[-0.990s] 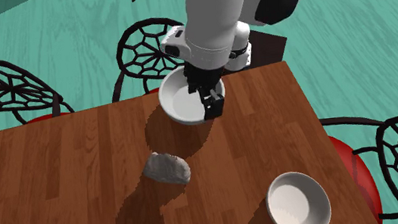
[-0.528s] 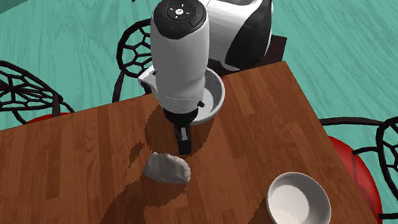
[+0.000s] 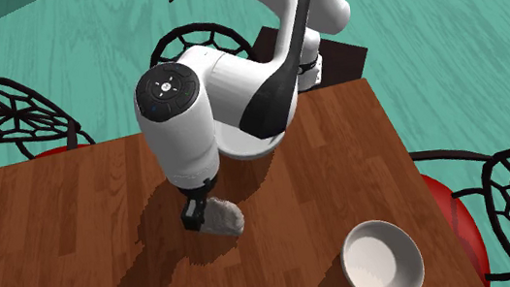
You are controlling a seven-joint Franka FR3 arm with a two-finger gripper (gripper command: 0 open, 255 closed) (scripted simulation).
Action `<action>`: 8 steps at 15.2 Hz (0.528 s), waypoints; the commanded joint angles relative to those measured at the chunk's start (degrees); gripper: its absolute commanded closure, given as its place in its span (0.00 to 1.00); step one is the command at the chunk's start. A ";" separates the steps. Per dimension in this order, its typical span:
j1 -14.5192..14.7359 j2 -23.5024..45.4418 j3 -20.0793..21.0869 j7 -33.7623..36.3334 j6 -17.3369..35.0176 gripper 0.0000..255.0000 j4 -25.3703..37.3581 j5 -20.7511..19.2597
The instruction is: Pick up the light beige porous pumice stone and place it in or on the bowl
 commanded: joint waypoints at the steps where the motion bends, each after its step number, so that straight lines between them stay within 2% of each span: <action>1: -0.05 0.52 -0.13 0.44 1.36 0.00 -0.84 -0.07; 8: -0.07 1.56 -0.25 0.63 4.42 0.00 -2.88 -0.35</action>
